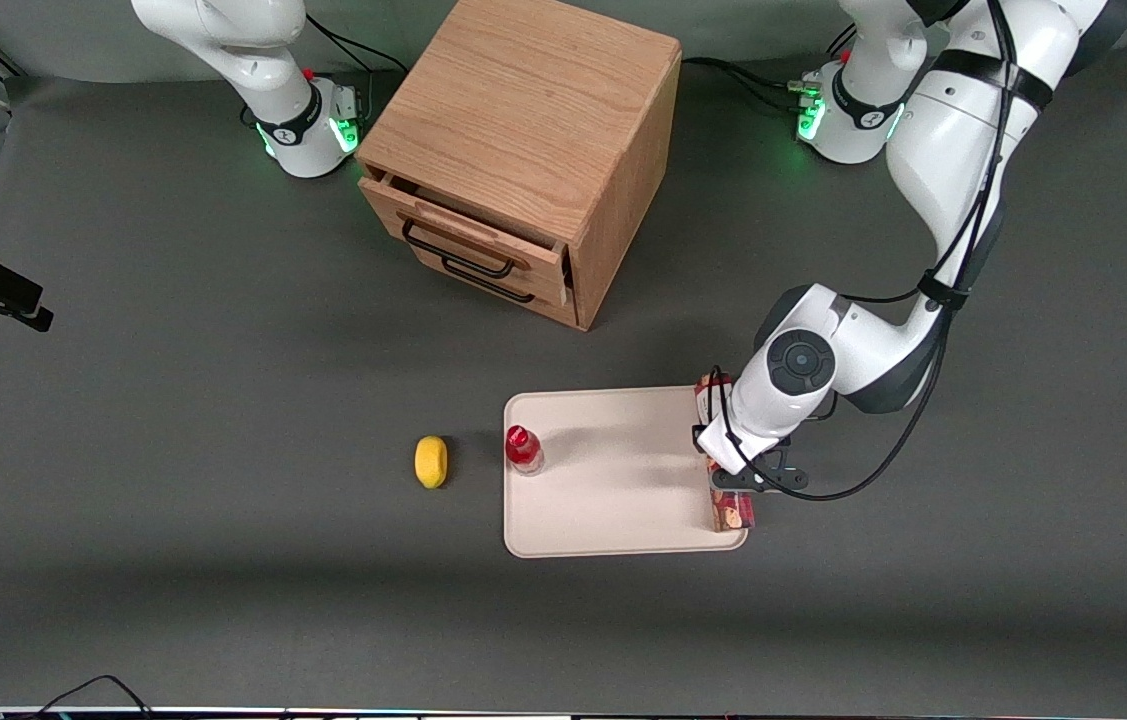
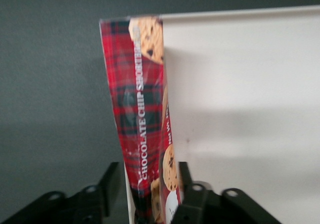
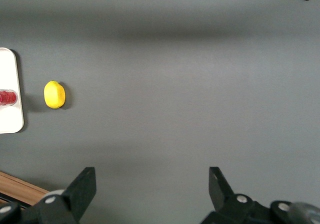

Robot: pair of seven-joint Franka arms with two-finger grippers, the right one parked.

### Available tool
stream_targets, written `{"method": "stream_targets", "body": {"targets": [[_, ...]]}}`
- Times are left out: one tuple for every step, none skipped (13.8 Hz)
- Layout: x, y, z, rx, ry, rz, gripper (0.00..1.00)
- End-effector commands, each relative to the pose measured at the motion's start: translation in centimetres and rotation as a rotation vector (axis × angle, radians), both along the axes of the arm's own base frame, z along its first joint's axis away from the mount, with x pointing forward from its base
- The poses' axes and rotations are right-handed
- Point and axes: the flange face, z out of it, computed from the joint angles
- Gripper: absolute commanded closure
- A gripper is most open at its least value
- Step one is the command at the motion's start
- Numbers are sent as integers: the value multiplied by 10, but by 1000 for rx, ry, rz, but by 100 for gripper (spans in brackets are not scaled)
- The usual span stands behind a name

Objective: Place red cookie box on tray
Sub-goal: 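Open the left gripper to release the box on the tray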

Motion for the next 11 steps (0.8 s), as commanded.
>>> {"method": "stream_targets", "body": {"targets": [[6, 5, 54, 29, -75, 16, 0], [8, 17, 79, 34, -81, 36, 0], [8, 29, 104, 26, -69, 78, 0], [9, 44, 134, -1, -63, 133, 0], [6, 58, 155, -3, -47, 149, 0], [6, 81, 173, 23, -32, 116, 0], [2, 101, 193, 50, -14, 54, 0], [-2, 121, 209, 48, 9, 28, 0], [-4, 150, 225, 41, 28, 44, 0], [-9, 168, 242, 32, 39, 48, 0], [-17, 190, 258, 24, 65, 58, 0]]}}
